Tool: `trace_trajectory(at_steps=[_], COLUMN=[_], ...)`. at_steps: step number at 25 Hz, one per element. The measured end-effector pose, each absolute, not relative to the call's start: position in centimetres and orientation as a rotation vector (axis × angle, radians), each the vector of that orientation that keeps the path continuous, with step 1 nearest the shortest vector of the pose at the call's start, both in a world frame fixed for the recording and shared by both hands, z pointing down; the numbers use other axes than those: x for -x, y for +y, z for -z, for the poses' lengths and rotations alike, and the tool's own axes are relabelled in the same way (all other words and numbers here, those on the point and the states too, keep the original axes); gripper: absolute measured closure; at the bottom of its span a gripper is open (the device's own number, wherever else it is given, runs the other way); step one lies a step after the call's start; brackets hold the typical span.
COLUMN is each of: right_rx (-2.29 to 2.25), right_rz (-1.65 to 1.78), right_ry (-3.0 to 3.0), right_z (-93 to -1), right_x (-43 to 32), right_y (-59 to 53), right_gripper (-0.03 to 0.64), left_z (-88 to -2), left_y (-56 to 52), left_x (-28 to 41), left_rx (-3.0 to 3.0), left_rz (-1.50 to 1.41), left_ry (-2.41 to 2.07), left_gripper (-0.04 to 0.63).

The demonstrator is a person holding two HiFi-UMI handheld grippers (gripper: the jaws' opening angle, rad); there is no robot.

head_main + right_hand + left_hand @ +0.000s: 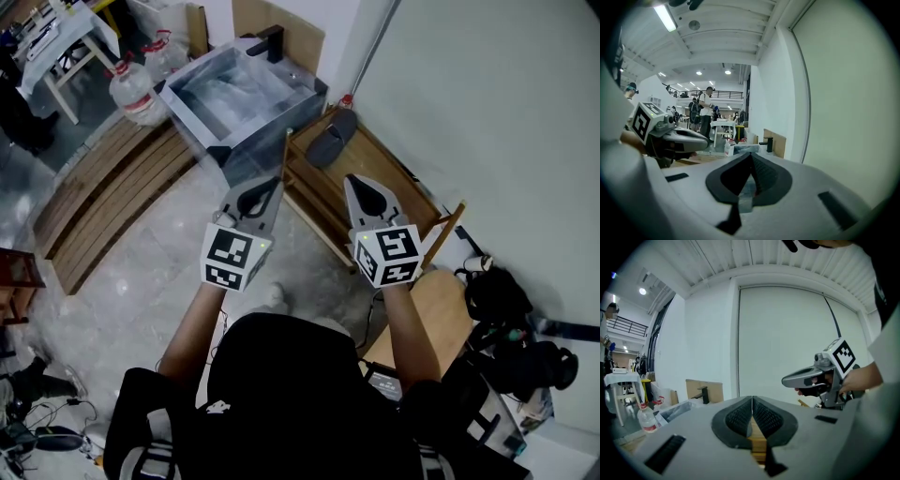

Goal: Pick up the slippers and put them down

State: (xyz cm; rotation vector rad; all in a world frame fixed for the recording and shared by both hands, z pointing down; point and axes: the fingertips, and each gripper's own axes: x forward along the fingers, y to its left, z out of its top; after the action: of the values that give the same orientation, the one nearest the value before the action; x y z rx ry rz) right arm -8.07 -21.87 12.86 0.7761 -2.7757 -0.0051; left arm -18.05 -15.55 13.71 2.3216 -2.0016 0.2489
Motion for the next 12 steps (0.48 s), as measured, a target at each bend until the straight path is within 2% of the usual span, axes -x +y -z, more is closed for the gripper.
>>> trace_trajectory(at_steps=[12], right_rx=[-0.806], right_rz=[-0.046], right_ry=[-2.744], right_z=[-15.4], right_x=[10.2], right_y=[-24.8], right_gripper=[0.618], left_z=[-15.7], left_y=[-18.0], left_x=[20.3], left_rx=[-2.337], left_rz=[-0.243], left_ry=[-1.961], left_gripper=[0.589])
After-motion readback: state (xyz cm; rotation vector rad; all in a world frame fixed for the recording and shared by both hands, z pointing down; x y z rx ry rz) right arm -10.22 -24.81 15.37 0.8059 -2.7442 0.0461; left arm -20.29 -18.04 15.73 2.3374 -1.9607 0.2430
